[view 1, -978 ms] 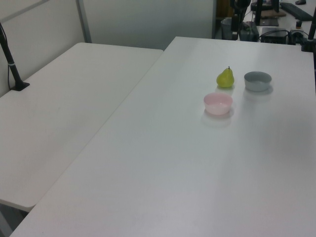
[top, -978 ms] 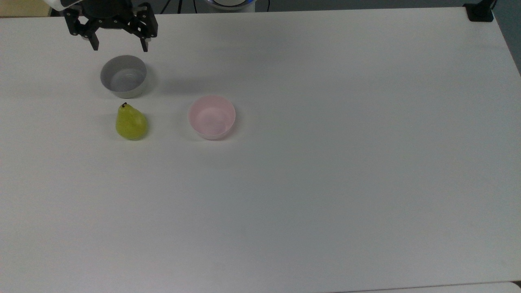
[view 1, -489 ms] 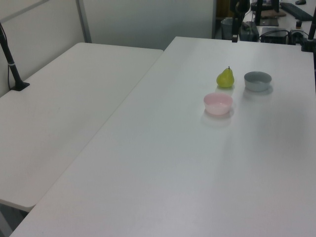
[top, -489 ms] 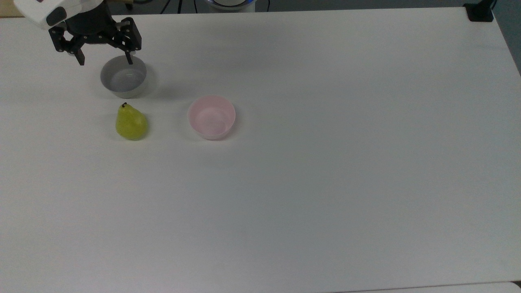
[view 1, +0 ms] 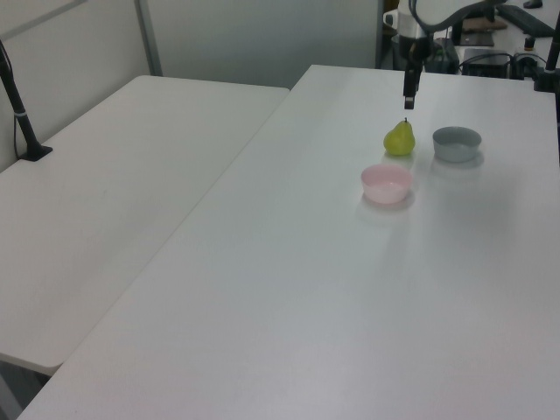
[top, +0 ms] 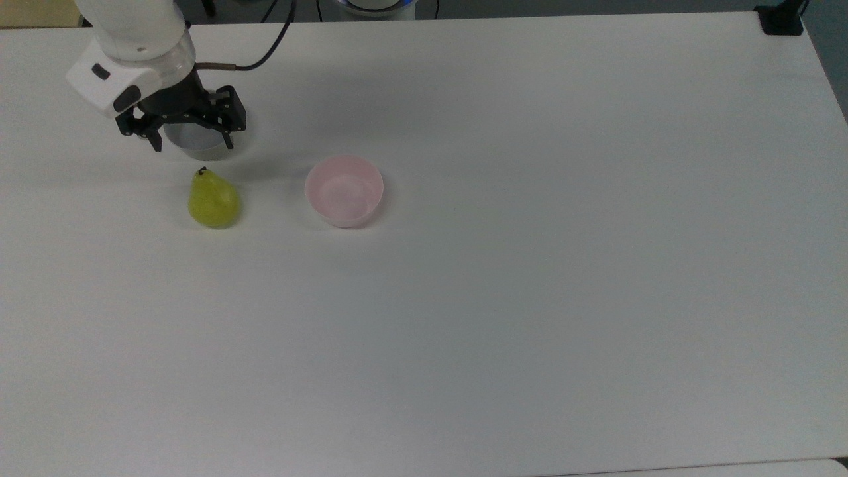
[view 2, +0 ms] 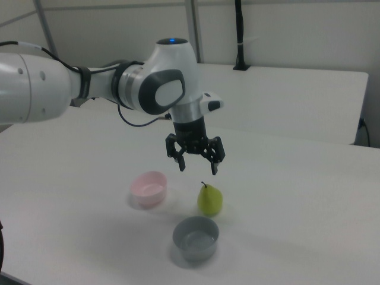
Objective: Place the pear in the bowl
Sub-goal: 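Lower the gripper around the pear and close on it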
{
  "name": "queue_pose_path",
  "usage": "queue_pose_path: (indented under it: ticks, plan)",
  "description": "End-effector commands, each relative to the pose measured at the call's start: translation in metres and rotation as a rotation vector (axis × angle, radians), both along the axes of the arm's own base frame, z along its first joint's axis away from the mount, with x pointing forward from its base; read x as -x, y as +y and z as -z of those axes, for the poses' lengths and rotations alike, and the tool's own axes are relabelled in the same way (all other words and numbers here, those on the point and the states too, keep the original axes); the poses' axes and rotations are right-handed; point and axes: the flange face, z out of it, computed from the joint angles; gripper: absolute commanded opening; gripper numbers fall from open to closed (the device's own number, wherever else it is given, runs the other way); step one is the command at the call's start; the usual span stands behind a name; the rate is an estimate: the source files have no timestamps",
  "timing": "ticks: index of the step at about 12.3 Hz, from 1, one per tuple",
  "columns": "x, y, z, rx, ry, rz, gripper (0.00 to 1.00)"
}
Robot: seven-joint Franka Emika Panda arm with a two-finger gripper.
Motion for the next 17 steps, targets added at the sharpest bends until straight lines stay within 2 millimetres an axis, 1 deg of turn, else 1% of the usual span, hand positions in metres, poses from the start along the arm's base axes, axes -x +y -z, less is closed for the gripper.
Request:
queue_pose_path:
  ticks: [1, 4, 5, 6, 7, 8, 9, 11, 13, 14, 17]
  plan:
    - [-0.008, -0.004, 0.034, -0.005, 0.006, -0.012, 1.00]
    - [-0.016, -0.006, 0.070, -0.009, 0.019, -0.014, 1.00]
    - [-0.018, -0.006, 0.078, -0.009, 0.021, -0.015, 1.00]
    - [-0.020, -0.006, 0.083, -0.007, 0.012, -0.018, 1.00]
    - [-0.021, -0.006, 0.093, -0.008, 0.018, -0.020, 1.00]
    - [-0.022, -0.006, 0.096, -0.008, 0.018, -0.020, 1.00]
    - [-0.022, -0.006, 0.105, -0.011, 0.030, -0.020, 1.00]
    - [-0.024, -0.007, 0.108, -0.001, 0.014, -0.025, 1.00]
    - [-0.024, -0.006, 0.116, -0.001, 0.012, -0.028, 1.00]
    - [-0.025, -0.006, 0.117, 0.002, 0.012, -0.031, 0.96]
    - [-0.024, -0.007, 0.116, 0.022, 0.018, -0.046, 0.58]
